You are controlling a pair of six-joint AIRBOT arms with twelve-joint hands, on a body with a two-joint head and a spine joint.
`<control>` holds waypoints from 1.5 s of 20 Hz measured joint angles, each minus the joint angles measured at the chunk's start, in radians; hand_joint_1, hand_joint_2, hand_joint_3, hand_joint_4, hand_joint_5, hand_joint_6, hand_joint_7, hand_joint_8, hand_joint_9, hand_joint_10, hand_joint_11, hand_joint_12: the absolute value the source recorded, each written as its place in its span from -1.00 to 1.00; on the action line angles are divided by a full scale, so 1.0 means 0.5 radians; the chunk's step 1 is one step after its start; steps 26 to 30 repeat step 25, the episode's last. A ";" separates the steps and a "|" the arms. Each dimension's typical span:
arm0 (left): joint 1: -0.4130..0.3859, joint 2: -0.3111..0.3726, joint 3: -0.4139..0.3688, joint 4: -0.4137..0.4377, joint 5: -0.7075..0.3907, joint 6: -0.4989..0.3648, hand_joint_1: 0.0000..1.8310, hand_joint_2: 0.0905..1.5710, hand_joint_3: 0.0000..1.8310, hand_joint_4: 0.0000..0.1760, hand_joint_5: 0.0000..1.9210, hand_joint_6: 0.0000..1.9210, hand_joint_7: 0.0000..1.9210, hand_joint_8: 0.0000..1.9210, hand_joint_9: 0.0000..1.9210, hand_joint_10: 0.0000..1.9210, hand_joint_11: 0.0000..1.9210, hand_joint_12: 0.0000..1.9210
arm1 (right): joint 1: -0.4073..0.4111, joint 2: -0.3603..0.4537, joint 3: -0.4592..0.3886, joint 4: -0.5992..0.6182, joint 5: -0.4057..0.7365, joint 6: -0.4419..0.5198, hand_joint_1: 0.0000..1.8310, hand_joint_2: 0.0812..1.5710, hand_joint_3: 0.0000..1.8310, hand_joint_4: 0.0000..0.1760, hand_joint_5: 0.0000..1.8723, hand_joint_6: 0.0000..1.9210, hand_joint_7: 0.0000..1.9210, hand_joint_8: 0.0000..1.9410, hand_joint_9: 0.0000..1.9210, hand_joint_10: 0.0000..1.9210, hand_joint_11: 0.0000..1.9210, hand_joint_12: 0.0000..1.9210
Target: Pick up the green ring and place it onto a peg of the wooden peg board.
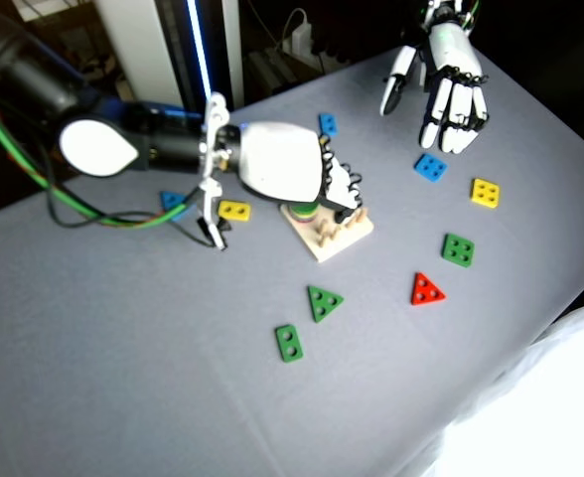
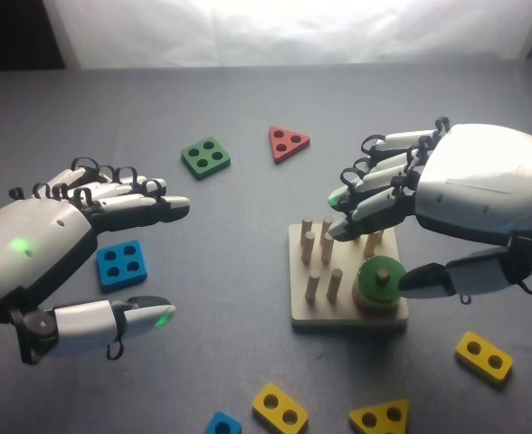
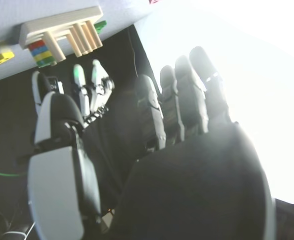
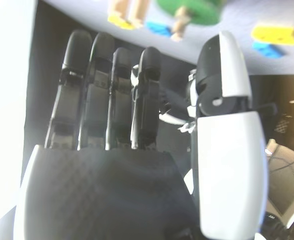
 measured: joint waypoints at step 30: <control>0.057 -0.065 0.070 -0.142 -0.807 -0.417 -0.41 0.47 -1.00 -1.00 -0.95 -1.00 -0.72 -1.00 -0.57 -0.98 -1.00 0.25 | -0.727 0.345 -0.282 1.395 1.902 -0.092 -0.16 0.64 -1.00 -1.00 -0.71 -0.94 -0.57 -1.00 -0.49 -1.00 -0.72 0.08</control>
